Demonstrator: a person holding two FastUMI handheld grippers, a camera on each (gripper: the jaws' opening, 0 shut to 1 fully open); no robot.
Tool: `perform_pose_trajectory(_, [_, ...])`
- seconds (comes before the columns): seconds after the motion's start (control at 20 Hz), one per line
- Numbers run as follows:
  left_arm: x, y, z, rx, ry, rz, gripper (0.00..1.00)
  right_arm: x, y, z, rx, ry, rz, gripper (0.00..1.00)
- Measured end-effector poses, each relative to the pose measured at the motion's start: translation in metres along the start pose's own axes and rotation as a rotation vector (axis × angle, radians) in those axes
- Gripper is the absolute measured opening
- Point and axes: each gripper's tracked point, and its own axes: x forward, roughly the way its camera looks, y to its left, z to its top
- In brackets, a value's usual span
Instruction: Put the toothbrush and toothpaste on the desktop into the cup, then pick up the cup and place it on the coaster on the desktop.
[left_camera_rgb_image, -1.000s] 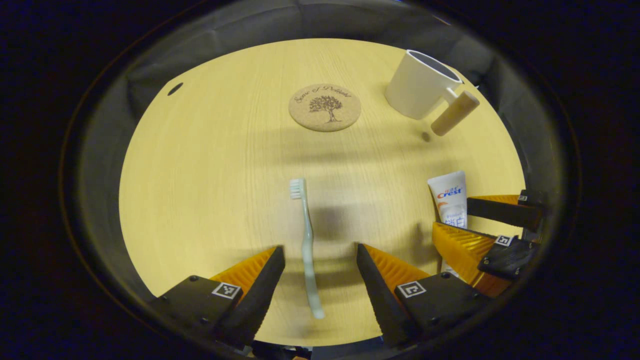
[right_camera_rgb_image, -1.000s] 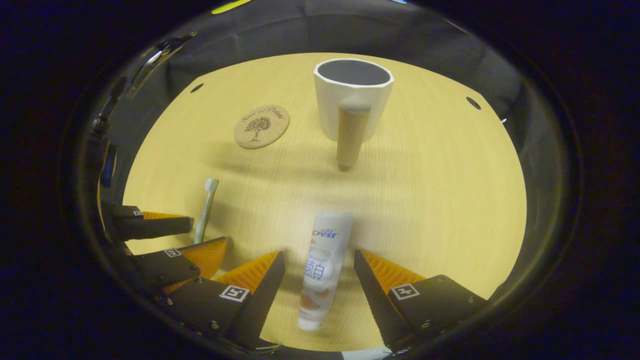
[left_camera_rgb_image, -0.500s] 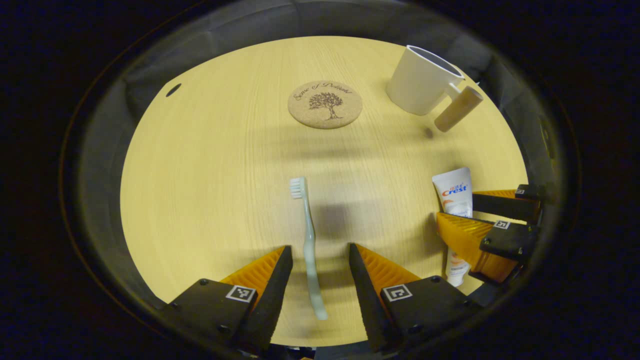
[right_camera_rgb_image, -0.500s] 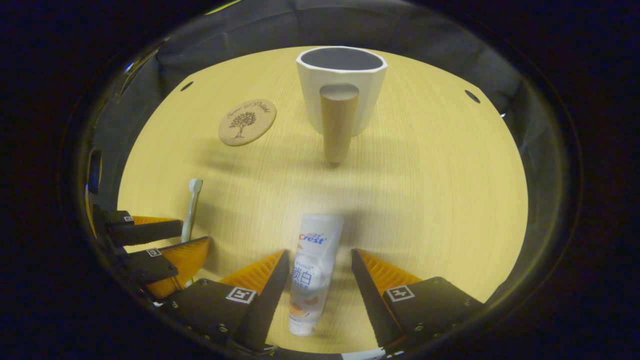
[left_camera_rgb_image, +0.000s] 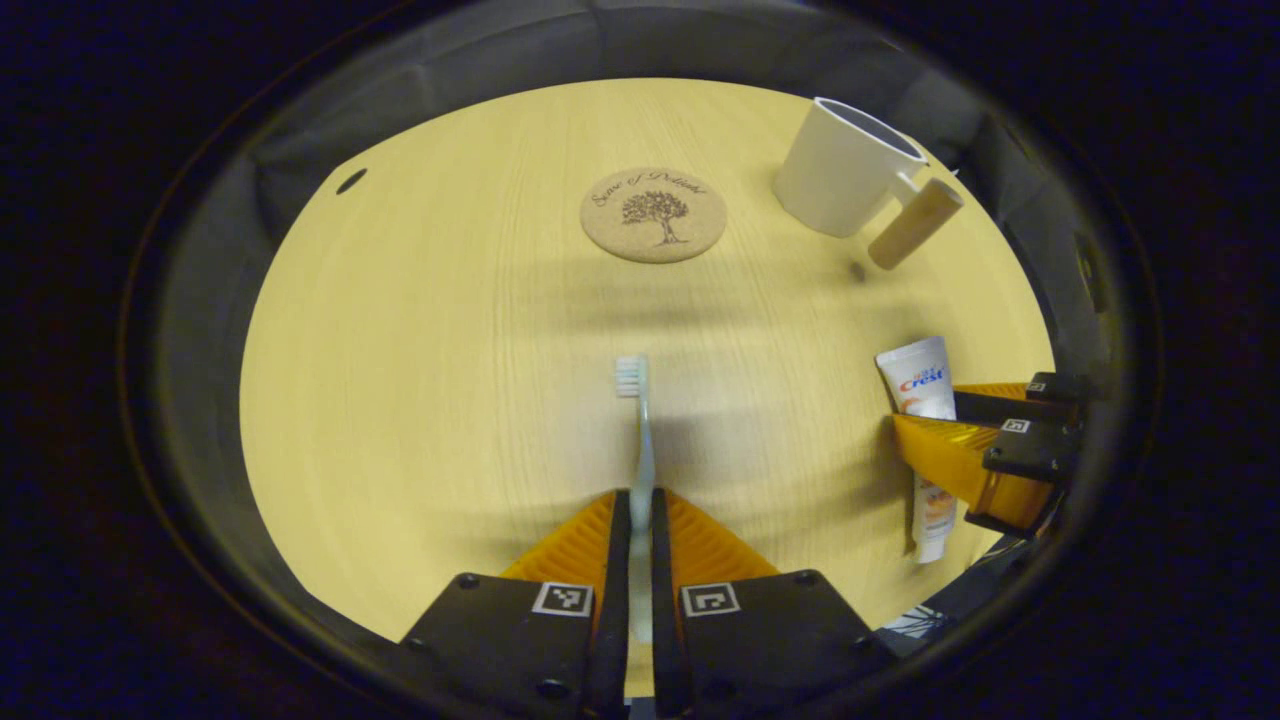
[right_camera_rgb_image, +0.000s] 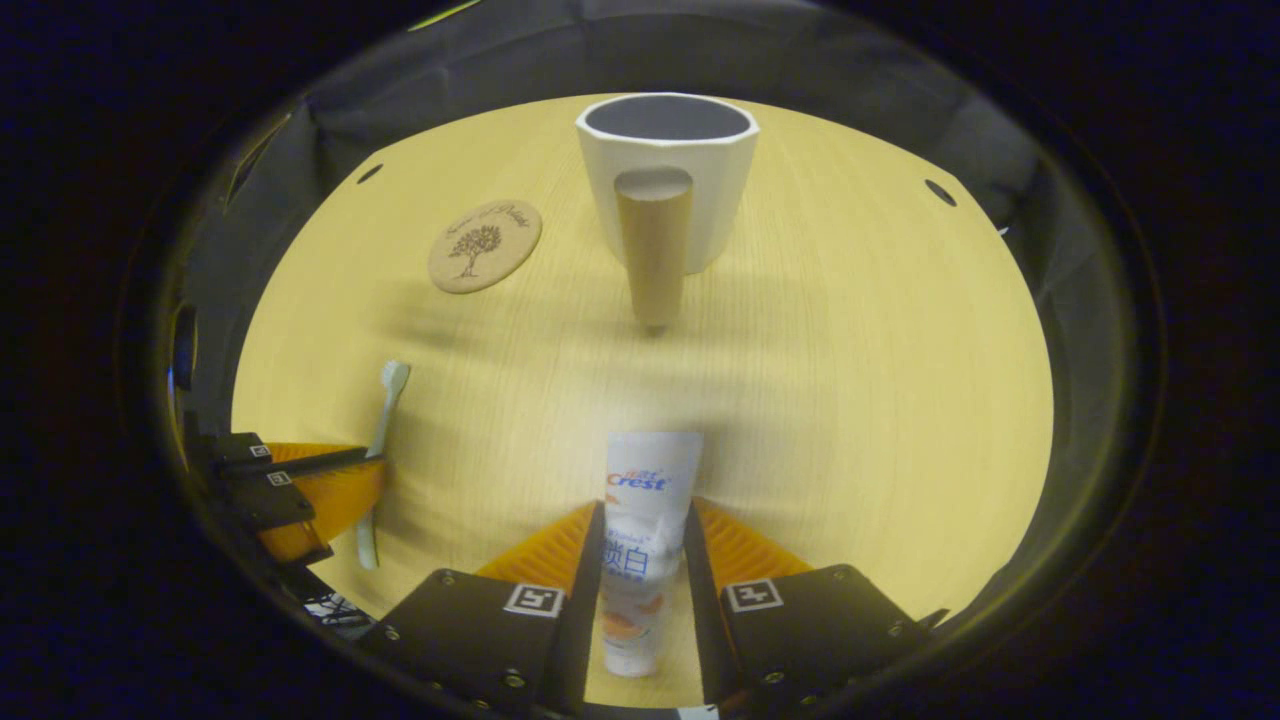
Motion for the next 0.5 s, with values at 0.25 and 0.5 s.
perform_pose_trajectory(0.25, [-0.0027,0.0033,0.0002,0.007,-0.048,-0.024,0.13,-0.0017,-0.0002,0.0013,-0.011,-0.030,0.024,0.40])
perform_pose_trajectory(0.5, [-0.0024,0.0021,-0.0007,0.038,-0.080,-0.011,0.09,-0.0018,0.0003,0.0015,-0.027,-0.062,0.043,0.40])
